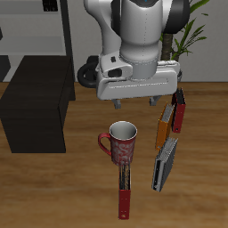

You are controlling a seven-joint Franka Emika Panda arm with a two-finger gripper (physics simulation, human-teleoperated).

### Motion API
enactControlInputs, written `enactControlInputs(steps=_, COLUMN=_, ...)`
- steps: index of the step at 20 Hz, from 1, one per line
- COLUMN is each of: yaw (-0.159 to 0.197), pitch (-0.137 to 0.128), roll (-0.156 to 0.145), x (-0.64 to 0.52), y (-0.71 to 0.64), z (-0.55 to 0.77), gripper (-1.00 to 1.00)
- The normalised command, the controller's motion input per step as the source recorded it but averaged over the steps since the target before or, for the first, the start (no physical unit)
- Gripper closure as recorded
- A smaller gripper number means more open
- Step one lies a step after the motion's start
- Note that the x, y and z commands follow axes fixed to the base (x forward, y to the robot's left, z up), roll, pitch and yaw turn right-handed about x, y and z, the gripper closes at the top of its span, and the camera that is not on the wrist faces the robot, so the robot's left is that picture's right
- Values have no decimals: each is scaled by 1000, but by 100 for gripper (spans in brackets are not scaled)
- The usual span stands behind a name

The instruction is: Place the right red book upright on top of the shelf

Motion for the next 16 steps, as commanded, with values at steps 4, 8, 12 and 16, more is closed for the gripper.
enactControlInputs(steps=4, yaw=78, pitch=-50, roll=38, x=312, y=-239, z=-50, gripper=-100)
enactControlInputs(steps=8, yaw=-53, pitch=-21, roll=-43, x=220, y=-244, z=-123, gripper=-100)
enactControlInputs(steps=12, yaw=-57, pitch=-53, roll=-51, x=157, y=-153, z=-105, gripper=-100)
enactControlInputs(steps=16, yaw=-25, pitch=-37, roll=-7, x=134, y=-6, z=-115, gripper=-100)
